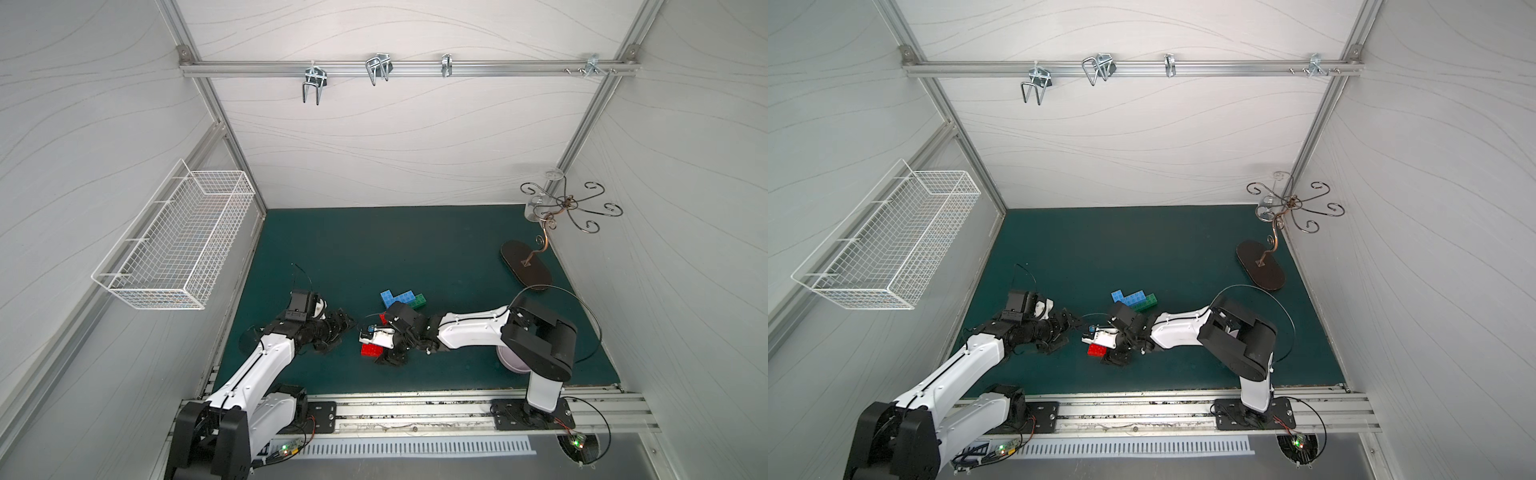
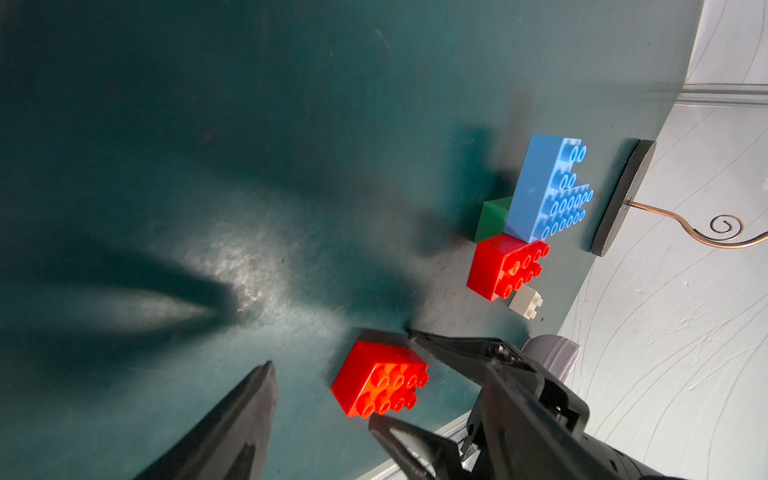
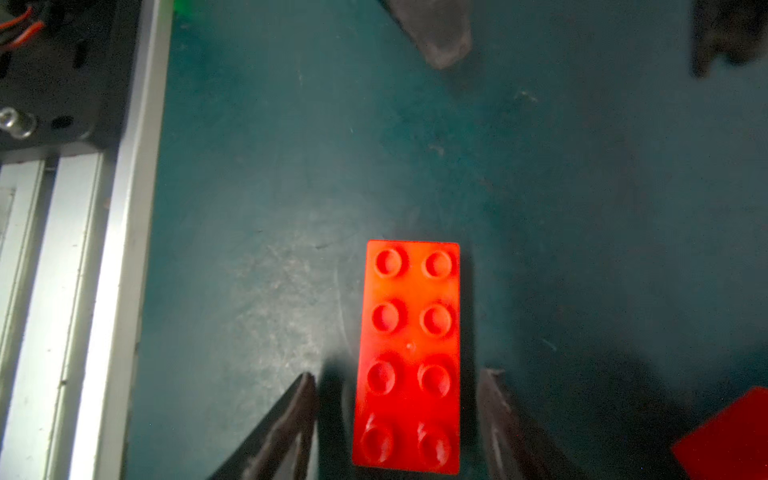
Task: Assemble a small pinwheel with lego
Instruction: Pick up the lego brick from the center of the board.
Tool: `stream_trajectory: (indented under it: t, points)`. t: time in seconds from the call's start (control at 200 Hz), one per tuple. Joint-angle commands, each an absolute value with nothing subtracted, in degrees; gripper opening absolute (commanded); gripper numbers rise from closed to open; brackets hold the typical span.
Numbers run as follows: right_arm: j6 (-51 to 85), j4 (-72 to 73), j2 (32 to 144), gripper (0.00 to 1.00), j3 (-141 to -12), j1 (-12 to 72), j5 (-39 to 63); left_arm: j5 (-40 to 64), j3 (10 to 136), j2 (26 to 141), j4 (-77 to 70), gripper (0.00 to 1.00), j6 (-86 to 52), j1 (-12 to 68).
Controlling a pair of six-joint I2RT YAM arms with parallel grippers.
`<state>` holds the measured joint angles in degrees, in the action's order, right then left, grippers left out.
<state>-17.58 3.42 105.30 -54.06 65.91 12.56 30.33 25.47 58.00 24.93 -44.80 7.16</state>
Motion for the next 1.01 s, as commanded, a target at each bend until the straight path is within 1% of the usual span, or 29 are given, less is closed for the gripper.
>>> stream_trajectory:
  t: [0.0, 0.17, 0.3, 0.42, 0.485, 0.57, 0.615, 0.67, 0.715, 0.745, 0.765, 0.79, 0.905, 1.0]
  points:
    - [-17.7, 2.4, 105.8, 0.61, -53.6, 66.3, 10.9, 31.0, 27.5, 57.6, 23.1, 0.83, -43.5, 6.8]
    - [-18.0, 2.1, 104.9, 0.6, -53.1, 66.4, 9.8, 31.4, 27.3, 57.7, 22.6, 0.82, -43.5, 6.8]
    - [-18.1, 1.7, 105.6, 0.46, -53.8, 66.4, 10.9, 31.3, 27.3, 57.6, 22.6, 0.82, -43.6, 6.8]
    - [-17.7, 2.6, 105.1, 0.44, -53.1, 66.4, 10.8, 31.2, 27.4, 57.6, 22.8, 0.82, -43.4, 6.8]
    - [-17.7, 2.4, 105.0, 0.34, -53.3, 66.4, 10.8, 31.2, 27.3, 57.6, 22.7, 0.82, -43.6, 6.8]
    - [-17.6, 2.1, 104.5, 0.28, -53.2, 66.4, 10.8, 31.3, 27.4, 57.7, 22.5, 0.82, -43.5, 6.8]
    - [-16.9, 2.2, 103.6, 0.27, -53.0, 66.4, 10.5, 32.1, 27.4, 57.8, 21.6, 0.84, -43.1, 6.8]
    - [-15.7, 2.2, 101.5, 0.26, -52.6, 66.4, 9.8, 34.0, 27.7, 58.2, 19.9, 0.85, -42.4, 6.9]
    - [-14.2, 1.6, 98.9, 0.25, -52.1, 66.2, 8.8, 35.3, 28.3, 58.8, 18.8, 0.89, -41.7, 7.0]
    - [-13.1, 0.6, 96.9, 0.25, -51.8, 66.1, 7.7, 36.2, 29.0, 59.5, 18.4, 0.92, -40.9, 7.4]
    - [-12.3, -0.2, 95.5, 0.23, -51.6, 65.9, 7.0, 36.4, 29.7, 60.1, 18.8, 0.94, -40.3, 7.7]
    - [-11.0, -1.5, 93.8, 0.22, -51.4, 65.8, 5.8, 36.3, 30.7, 60.8, 19.6, 0.99, -39.4, 8.4]
    - [-3.9, -5.5, 84.7, 0.21, -48.5, 64.5, 0.9, 31.8, 35.3, 62.6, 21.8, 1.0, -35.6, 13.9]
    - [0.3, -9.6, 79.3, 0.2, -46.3, 64.1, -8.2, 26.2, 39.5, 64.3, 23.1, 1.0, -32.6, 18.7]
